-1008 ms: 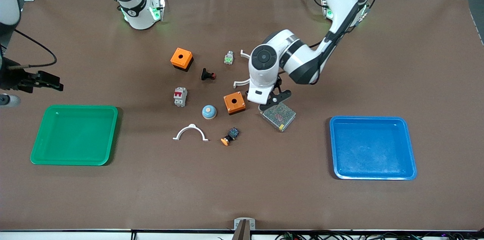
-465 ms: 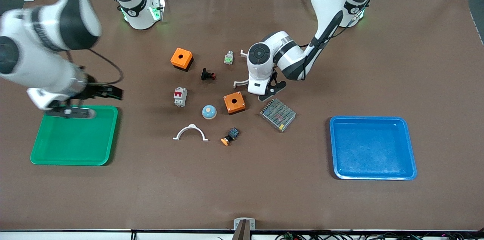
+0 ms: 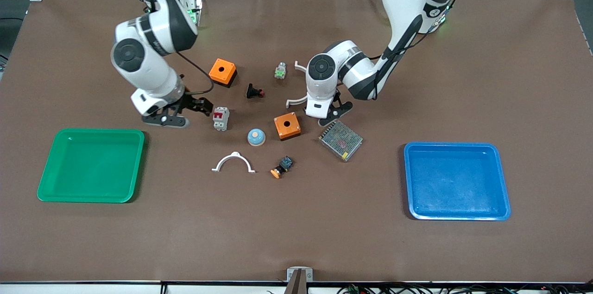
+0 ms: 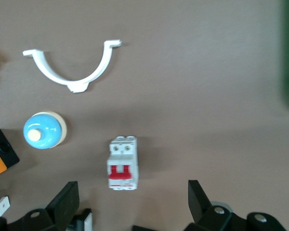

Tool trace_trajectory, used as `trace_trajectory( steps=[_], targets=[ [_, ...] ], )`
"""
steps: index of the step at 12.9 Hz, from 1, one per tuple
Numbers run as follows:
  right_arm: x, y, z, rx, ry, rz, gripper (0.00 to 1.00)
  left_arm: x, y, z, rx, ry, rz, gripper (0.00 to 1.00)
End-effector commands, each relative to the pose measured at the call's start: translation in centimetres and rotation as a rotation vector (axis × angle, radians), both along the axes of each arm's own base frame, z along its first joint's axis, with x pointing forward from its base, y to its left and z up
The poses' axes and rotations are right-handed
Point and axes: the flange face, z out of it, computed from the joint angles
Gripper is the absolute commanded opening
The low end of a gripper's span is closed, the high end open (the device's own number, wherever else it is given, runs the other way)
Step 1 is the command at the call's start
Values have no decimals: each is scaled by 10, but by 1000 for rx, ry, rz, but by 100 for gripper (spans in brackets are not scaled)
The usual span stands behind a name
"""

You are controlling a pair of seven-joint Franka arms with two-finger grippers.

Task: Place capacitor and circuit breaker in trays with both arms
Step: 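Grasp the capacitor with the left gripper while the right gripper reaches the breaker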

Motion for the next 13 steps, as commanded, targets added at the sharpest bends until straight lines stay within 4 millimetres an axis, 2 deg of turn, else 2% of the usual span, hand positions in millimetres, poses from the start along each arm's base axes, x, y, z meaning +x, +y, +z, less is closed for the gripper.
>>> trace_trajectory(
  steps=[1, 3, 5, 6, 8, 11, 12, 13],
  targets=[
    [-27, 21, -29, 17, -35, -23, 100, 6, 6, 4, -3, -26, 6, 47],
    [-38, 41, -58, 12, -48, -14, 100, 8, 8, 4, -3, -26, 10, 35],
    [-38, 45, -75, 6, -52, -7, 100, 13, 6, 12, -14, -39, 23, 10],
    [-38, 44, -83, 2, -52, -8, 100, 16, 5, 18, -16, -46, 26, 1],
    [-39, 47, -99, -5, -53, -2, 100, 32, 15, 50, -30, -83, 47, 0],
    [-39, 45, -119, -14, -56, -3, 100, 74, 34, 113, -14, -116, 78, 0],
    [-39, 44, -124, -17, -53, -6, 100, 88, 44, 130, 0, -112, 68, 1],
    [-40, 44, -128, -23, -45, -6, 100, 107, 68, 141, 5, -114, 43, 1]
  ],
)
